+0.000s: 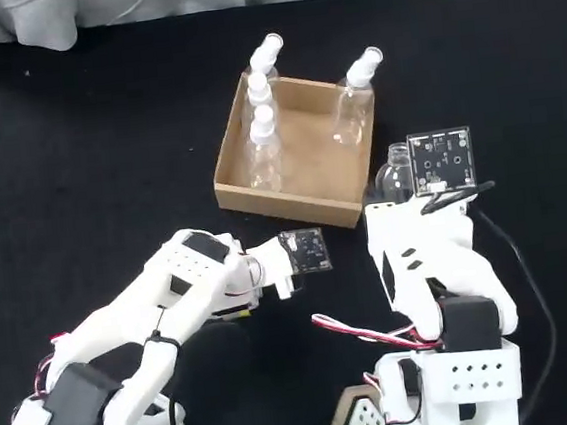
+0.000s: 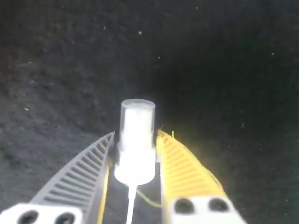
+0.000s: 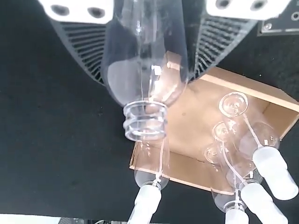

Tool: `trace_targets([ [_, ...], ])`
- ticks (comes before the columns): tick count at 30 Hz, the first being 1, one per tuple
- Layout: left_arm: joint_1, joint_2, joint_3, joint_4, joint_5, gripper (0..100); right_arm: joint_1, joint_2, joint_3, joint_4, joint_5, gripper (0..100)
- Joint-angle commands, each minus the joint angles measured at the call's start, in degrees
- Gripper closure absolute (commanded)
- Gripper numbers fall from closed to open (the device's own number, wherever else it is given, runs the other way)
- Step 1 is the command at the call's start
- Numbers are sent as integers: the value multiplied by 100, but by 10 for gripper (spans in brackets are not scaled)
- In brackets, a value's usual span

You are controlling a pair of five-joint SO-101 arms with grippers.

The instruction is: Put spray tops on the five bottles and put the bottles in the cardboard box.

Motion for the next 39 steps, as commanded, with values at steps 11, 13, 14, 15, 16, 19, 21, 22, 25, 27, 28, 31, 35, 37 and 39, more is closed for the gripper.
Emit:
trace_targets([
  [11, -48, 62, -857, 1002, 360, 971, 97, -136, -233, -193, 9, 864],
  [13, -48, 9, -884, 1037, 607, 971, 97, -136, -198, -202, 0, 864],
  [14, -40, -79, -901, 1073, 721, 971, 97, -136, -154, -246, 9, 864],
  [15, -22, -229, -910, 1152, 791, 971, 97, -136, -110, -316, 0, 864],
  [16, 4, -404, -901, 1248, 870, 971, 97, -136, -48, -387, -9, 864],
  [19, 13, -1081, -875, 1538, 1152, 970, 97, -136, 119, -598, -26, 864],
  [21, -13, -1582, -857, 1705, 1319, 968, 97, -136, 145, -615, -44, 864],
  [22, -13, -1785, -857, 1811, 1415, 968, 88, -136, 145, -607, -44, 864],
  [25, 4, -2356, -857, 2057, 1705, 967, 88, -136, 163, -607, -44, 864],
  [27, 4, -2655, -857, 2163, 1864, 967, 88, -136, 163, -598, -44, 864],
  [28, 4, -2769, -866, 2180, 1934, 967, 88, -136, 163, -598, -44, 864],
  [31, -4, -2971, -884, 2171, 2233, 969, 79, -136, 163, -589, -44, 864],
  [35, -4, -3121, -945, 2127, 2576, 970, -202, -136, 215, -563, -44, 864],
  [37, -40, -3182, -1042, 2013, 2646, 970, -290, -136, 277, -607, -44, 864],
  [39, -48, -3253, -1077, 1925, 2778, 970, -378, -136, 295, -607, -44, 864],
])
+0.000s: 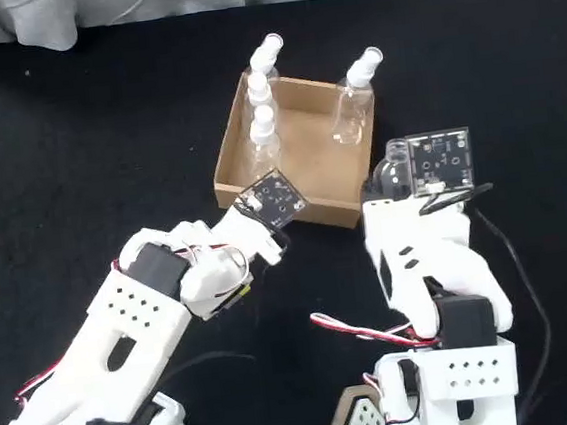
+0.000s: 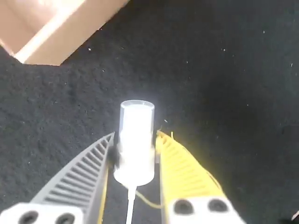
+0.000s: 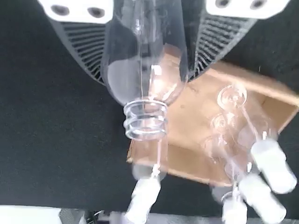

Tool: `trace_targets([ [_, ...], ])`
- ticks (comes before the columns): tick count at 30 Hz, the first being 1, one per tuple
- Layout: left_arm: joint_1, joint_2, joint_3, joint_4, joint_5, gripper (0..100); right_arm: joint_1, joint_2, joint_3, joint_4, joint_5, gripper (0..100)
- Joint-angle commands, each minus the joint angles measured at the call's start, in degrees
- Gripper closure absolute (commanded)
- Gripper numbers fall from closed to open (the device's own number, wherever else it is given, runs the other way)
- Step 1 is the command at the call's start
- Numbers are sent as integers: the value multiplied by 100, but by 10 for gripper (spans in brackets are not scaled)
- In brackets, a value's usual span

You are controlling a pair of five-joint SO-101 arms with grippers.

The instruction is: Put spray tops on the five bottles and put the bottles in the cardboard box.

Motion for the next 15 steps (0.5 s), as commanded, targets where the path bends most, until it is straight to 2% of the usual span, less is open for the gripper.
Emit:
trace_targets([
  [1, -31, -360, -505, -264, 325, 969, -264, -136, -40, -193, -44, 864],
  [6, 13, -642, -365, -369, 826, 967, -290, -136, -22, -193, -44, 864],
  [11, -31, -976, 4, -905, 1626, 966, -290, -136, -22, -193, -26, 864],
  [15, -31, -1257, 277, -1196, 1820, 966, -290, -136, -22, -193, -9, 864],
])
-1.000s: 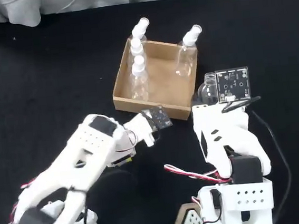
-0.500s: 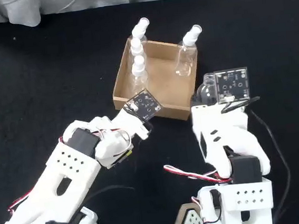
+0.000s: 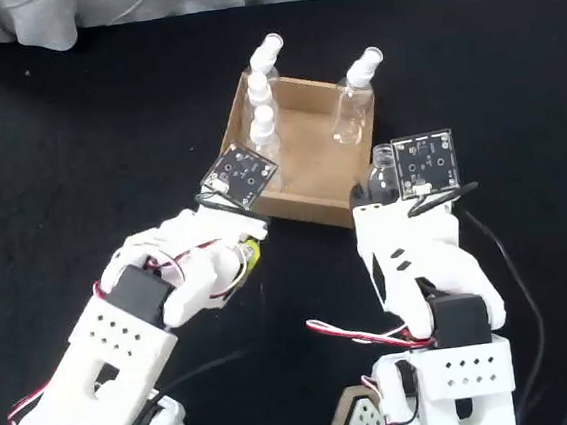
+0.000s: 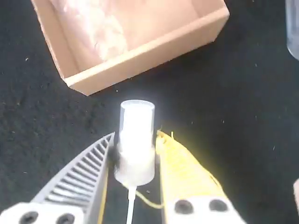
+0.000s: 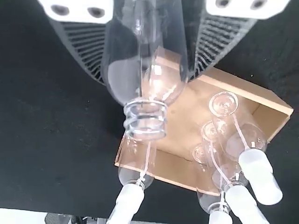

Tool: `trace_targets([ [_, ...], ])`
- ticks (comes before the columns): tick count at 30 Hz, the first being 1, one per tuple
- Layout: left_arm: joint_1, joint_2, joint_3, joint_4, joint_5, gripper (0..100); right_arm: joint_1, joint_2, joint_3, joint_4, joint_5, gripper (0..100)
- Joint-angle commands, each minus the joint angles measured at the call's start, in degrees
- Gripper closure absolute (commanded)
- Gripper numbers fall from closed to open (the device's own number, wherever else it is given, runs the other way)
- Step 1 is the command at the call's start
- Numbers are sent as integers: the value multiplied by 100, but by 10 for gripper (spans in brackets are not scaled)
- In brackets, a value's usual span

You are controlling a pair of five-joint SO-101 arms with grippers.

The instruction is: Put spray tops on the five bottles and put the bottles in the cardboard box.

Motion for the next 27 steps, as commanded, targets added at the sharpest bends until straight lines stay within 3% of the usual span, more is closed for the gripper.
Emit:
trace_targets([
  [1, -13, -475, 48, -308, 202, 966, -114, -136, -40, -193, -9, 864],
  [15, -13, -1653, 207, -299, 756, 970, -123, -136, -40, -158, 0, 864],
  [27, -259, -2303, 198, -316, 1442, 969, -738, -136, -48, 53, 9, 864],
])
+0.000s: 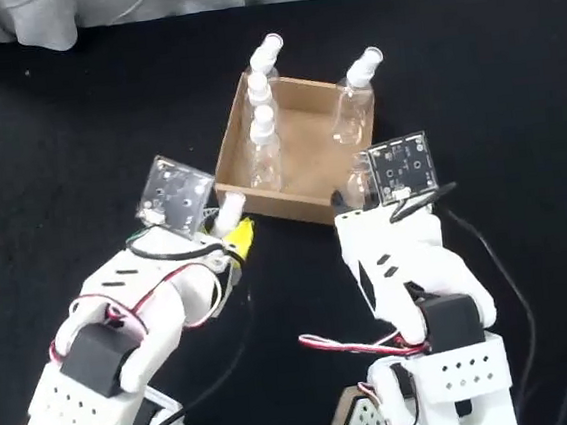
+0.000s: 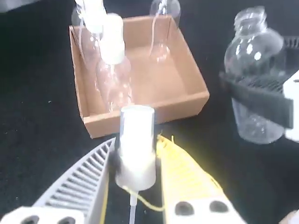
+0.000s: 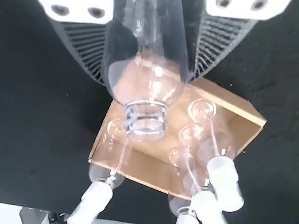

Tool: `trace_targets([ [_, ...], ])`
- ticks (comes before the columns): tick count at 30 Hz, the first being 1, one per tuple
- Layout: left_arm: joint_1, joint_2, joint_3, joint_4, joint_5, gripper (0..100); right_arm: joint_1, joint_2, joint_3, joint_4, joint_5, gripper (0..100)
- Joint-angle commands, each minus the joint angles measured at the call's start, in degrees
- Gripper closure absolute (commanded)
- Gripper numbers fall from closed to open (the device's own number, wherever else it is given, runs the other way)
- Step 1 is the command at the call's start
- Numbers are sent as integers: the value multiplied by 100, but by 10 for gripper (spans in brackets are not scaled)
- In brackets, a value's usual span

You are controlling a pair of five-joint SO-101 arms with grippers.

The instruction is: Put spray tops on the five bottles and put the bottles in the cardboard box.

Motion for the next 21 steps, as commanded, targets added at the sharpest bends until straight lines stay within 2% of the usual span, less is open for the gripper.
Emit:
trace_targets([
  [1, -338, -378, -110, -141, 325, 969, -149, -136, -48, 9, 9, 864],
  [4, -549, -598, -110, -141, 440, 970, -149, -136, -84, 79, 9, 864],
  [11, -576, -949, -119, -167, 765, 970, -396, -699, -40, 290, 9, 864],
  [21, -585, -993, 479, -1152, 765, 971, -862, -1974, 523, 299, 387, 864],
])
